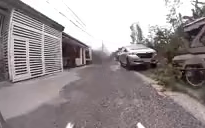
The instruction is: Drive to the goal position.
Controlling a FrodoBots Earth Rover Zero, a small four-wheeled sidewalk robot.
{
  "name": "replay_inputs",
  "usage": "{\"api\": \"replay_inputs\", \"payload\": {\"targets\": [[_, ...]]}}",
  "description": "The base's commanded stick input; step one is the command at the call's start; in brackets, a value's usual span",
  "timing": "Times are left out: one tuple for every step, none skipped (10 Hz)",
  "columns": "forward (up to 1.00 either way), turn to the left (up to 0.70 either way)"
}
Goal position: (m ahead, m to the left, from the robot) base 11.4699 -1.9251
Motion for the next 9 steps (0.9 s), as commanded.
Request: {"api": "replay_inputs", "payload": {"targets": [[1.00,0.02],[1.00,0.02],[1.00,0.00],[1.00,0.02],[1.00,0.02],[1.00,0.00],[1.00,0.02],[1.00,0.02],[1.00,0.02]]}}
